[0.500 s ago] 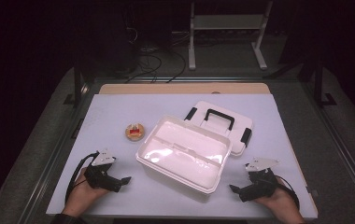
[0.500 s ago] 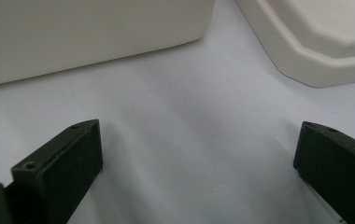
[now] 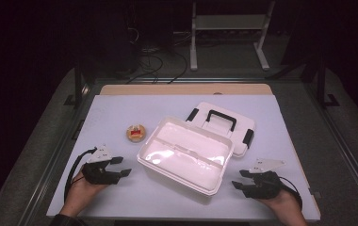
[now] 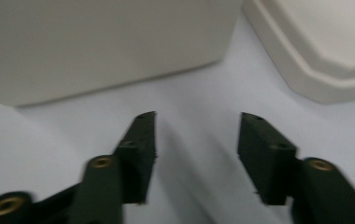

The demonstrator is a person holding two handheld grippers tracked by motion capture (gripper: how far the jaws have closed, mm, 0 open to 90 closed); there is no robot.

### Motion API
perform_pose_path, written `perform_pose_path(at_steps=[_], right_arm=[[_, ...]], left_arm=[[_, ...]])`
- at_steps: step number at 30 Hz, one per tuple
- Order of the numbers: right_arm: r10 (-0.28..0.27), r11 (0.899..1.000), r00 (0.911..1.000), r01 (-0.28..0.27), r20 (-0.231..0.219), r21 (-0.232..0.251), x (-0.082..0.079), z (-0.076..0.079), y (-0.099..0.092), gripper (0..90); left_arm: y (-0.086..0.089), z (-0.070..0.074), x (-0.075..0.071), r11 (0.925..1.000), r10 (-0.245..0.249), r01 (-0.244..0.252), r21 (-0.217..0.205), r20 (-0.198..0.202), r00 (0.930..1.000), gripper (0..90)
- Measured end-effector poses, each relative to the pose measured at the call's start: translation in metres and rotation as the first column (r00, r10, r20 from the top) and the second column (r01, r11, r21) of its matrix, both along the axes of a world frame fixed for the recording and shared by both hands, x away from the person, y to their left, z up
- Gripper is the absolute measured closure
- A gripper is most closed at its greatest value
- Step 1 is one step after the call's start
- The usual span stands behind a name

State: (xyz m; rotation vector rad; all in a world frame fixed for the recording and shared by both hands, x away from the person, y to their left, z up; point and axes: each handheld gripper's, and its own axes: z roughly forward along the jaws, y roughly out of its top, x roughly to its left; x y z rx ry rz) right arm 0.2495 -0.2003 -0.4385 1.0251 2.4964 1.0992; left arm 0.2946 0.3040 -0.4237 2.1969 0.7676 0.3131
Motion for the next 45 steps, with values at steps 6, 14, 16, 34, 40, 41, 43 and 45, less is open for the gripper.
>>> perform_pose_path(at_steps=[6,14,16,34,40,41,43,45], right_arm=[[0.033,0.999,0.9992,-0.034,0.024,0.034,-0.001,0.015,0.005,83.4],[0.055,0.996,0.998,-0.057,0.03,0.068,0.003,0.033,0.009,89.7],[0.06,0.995,0.9973,-0.063,0.043,0.075,0.003,0.037,0.01,89.7],[0.039,0.996,0.9951,-0.046,0.09,0.076,0.018,0.049,0.015,89.6],[0.044,0.996,0.994,-0.051,0.1,0.07,0.022,0.051,0.017,89.6],[0.044,0.996,0.994,-0.05,0.1,0.068,0.022,0.051,0.017,89.7],[0.044,0.996,0.9942,-0.051,0.098,0.07,0.023,0.051,0.018,89.7],[0.049,0.996,0.9941,-0.056,0.097,0.07,0.025,0.051,0.018,89.7]], left_arm=[[-0.007,0.02,0.008,0.9995,-0.03,0.031,-0.011,0.013,0.9994,81.3],[-0.024,0.037,0.014,0.9952,-0.088,0.088,-0.042,0.001,0.9961,89.5],[-0.029,0.039,0.017,0.9941,-0.101,0.101,-0.038,0.005,0.9949,89.5],[-0.049,0.048,0.026,0.9831,-0.164,0.166,-0.076,0.032,0.9859,89.5],[-0.047,0.048,0.023,0.9784,-0.185,0.186,-0.09,0.022,0.9825,89.5],[-0.047,0.048,0.022,0.977,-0.191,0.192,-0.092,0.023,0.9814,89.5],[-0.047,0.049,0.021,0.9769,-0.192,0.194,-0.091,0.024,0.9811,89.5],[-0.045,0.048,0.019,0.9736,-0.205,0.206,-0.098,0.019,0.9786,89.5]])
